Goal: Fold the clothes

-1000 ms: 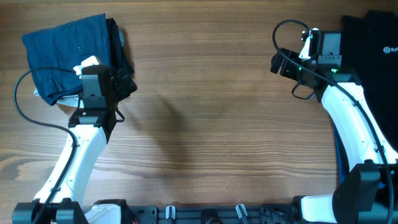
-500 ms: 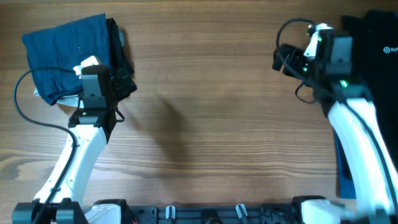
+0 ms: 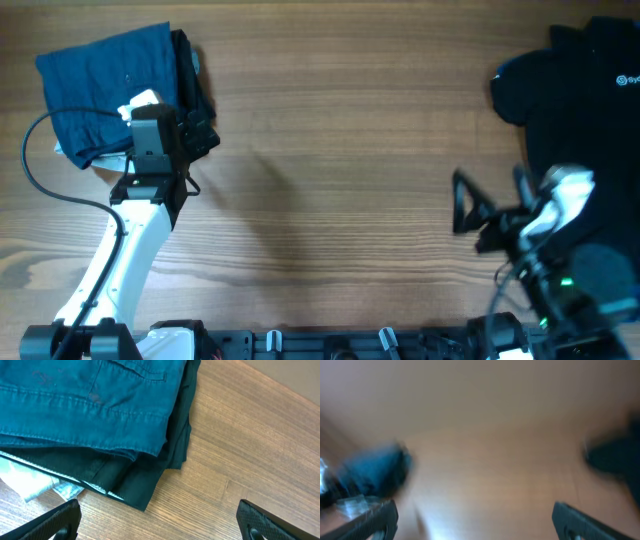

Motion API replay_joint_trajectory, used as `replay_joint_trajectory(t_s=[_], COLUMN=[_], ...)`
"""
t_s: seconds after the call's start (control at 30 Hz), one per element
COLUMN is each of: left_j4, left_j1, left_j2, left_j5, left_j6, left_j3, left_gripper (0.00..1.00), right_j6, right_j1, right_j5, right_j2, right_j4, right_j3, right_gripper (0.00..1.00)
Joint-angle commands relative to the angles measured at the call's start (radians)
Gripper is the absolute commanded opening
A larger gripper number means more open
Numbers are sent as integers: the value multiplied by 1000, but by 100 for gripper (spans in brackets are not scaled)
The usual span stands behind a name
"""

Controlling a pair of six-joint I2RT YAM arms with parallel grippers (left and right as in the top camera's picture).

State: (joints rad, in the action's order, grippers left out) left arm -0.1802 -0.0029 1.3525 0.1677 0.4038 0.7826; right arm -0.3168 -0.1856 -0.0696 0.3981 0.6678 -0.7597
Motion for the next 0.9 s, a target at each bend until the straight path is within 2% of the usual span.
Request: replay_joint_trajectory(t_s=[0.0,0.03,0.13,0.3,0.37,0.43,0.53,0.63,0.73,0.87], left_j4=[3,3,3,3,3,3,3,3,3,3], left_j1=[-1,-1,-1,-1,-1,-1,-1,-1,-1,-1], left_j2=[5,5,5,5,5,5,5,5,5,5], left_j5=[17,17,17,17,16,17,17,17,17,17], left_j6=[-11,-11,-11,-11,-11,-11,-11,-11,-11,-11], left_j3=[-3,-3,-3,-3,-3,-3,-3,-3,-3,-3], left_gripper=[100,100,100,100,100,100,100,100,100,100], right_j6=[0,-31,-178,-192,-163,-59,132,217,233,236], right_j1=[19,22,24,24,24,24,24,24,24,24], right_j5=[10,10,10,127,186,184,141,110,114,114], right_j2=[-94,-102,-104,-104,-104,-110,-144,-222,-312,-374], right_j4=[335,396,404,349,161,-54,-481,-760,-857,-877], right_j3=[29,31,34,35,48,89,246,430,563,690], right_gripper=[100,100,100,100,100,100,100,100,100,100])
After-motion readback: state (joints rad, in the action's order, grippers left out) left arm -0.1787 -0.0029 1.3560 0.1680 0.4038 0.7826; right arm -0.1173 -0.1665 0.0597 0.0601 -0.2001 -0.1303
